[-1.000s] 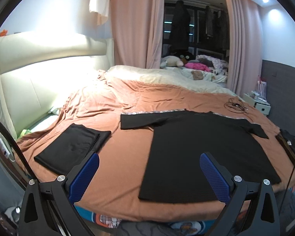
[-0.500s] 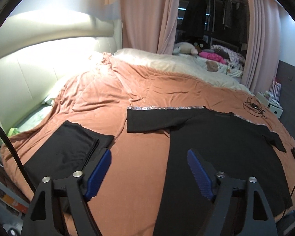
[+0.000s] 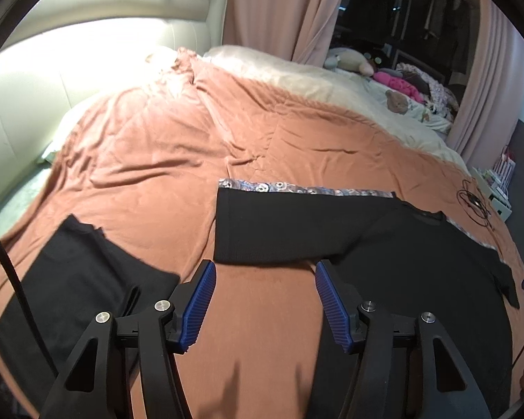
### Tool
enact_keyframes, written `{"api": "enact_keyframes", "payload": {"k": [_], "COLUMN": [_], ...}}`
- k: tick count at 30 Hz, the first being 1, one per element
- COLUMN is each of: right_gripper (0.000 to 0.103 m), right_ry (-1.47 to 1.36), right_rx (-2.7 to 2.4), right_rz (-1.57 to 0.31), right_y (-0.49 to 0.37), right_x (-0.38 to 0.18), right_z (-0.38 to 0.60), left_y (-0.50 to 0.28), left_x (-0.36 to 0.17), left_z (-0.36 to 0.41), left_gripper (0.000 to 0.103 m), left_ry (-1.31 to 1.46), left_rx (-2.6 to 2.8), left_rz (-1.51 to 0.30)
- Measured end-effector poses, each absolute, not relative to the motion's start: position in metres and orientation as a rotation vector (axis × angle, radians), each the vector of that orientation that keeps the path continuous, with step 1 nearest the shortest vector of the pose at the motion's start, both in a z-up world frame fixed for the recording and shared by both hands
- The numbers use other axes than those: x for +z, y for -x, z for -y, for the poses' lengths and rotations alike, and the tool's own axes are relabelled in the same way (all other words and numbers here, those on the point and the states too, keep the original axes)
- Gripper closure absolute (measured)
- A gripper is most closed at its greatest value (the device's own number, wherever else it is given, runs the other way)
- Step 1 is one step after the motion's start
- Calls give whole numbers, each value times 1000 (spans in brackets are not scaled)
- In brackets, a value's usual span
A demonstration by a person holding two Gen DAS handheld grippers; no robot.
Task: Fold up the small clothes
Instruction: 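Lower the left tool onto the black T-shirt's side edge and grasp it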
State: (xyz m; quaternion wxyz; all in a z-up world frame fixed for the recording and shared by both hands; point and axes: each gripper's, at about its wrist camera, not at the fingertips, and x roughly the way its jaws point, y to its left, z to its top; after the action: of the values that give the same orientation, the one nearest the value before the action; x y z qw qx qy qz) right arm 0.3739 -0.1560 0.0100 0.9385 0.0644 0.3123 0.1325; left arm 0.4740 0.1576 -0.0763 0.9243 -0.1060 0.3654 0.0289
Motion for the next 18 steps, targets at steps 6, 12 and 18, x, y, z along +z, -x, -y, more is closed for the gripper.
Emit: {"api": "enact_keyframes", "payload": {"k": [6,12,18], "right_gripper": [32,44,52], "right_ry": [-133,-130,-116], "right_rx": [306,326,337], "right_rz": [-685,-733,-759], "right_y": [-430,-482,-525], "right_x": [-1,-11,-21], "right_z": [150,138,126], "left_y": [-538,-595,-645], "left_x": [-110,-137,-165], "left_z": [-181,-203,-222], "left_gripper": [53,54,54], "left_ry": [261,292,311], "left_rx": [41,39,54], "left_rz": [-825,-873,-936]}}
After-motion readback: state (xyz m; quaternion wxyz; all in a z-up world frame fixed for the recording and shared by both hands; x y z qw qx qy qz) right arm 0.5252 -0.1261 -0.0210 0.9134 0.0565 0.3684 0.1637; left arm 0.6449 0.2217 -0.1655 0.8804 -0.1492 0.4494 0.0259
